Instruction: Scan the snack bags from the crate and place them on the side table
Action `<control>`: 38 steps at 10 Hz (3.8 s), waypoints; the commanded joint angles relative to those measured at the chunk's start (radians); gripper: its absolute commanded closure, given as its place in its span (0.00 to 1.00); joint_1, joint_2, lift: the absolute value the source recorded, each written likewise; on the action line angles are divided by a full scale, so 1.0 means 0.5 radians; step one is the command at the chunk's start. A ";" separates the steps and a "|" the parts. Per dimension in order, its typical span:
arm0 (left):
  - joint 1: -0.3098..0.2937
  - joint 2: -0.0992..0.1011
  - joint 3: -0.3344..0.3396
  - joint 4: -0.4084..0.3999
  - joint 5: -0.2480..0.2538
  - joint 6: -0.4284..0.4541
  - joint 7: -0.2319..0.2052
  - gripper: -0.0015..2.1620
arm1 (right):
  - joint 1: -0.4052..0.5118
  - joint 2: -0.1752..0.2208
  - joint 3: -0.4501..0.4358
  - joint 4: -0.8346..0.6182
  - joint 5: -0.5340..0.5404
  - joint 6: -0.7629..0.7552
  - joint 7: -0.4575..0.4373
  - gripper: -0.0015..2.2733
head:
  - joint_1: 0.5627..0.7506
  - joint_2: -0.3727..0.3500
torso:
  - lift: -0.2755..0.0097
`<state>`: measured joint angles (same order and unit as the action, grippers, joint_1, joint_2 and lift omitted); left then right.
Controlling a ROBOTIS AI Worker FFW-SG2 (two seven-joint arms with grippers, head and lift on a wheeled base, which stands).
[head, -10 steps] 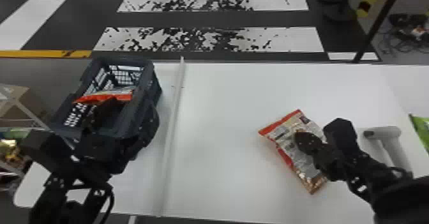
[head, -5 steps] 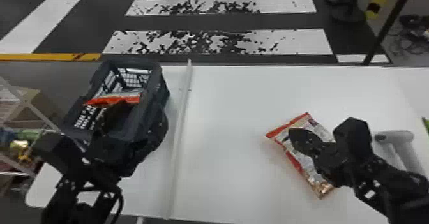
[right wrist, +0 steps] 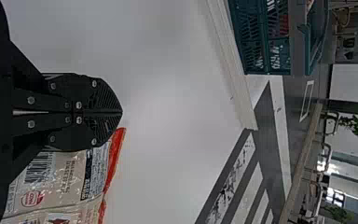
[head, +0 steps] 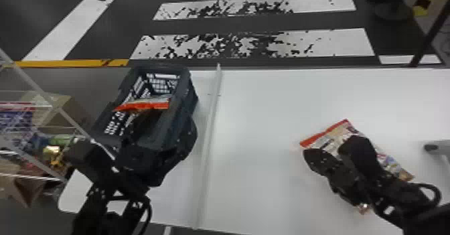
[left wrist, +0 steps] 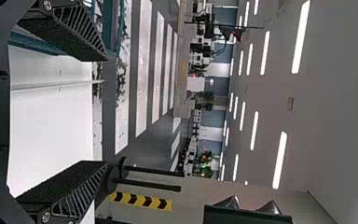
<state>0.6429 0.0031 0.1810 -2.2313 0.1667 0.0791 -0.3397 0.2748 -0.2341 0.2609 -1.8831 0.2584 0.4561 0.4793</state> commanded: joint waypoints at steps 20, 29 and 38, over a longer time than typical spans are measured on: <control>0.006 -0.011 -0.003 0.011 0.001 0.000 -0.002 0.04 | -0.185 -0.013 -0.092 0.241 0.035 -0.024 -0.099 0.96 | 0.70 0.68 | 0.64; -0.013 -0.011 -0.058 0.014 -0.017 0.006 0.014 0.04 | 0.276 -0.001 -1.099 -0.366 -0.584 0.203 -0.090 0.03 | 0.70 0.40 | 0.64; -0.059 -0.011 -0.074 0.081 -0.033 0.006 0.017 0.04 | -0.013 -0.188 -1.117 0.388 -0.529 0.185 0.008 0.06 | 0.70 0.16 | 0.64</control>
<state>0.6163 0.0030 0.1441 -2.1960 0.1503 0.0822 -0.3313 0.2898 -0.3243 -0.3068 -1.7198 -0.0144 0.5466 0.4831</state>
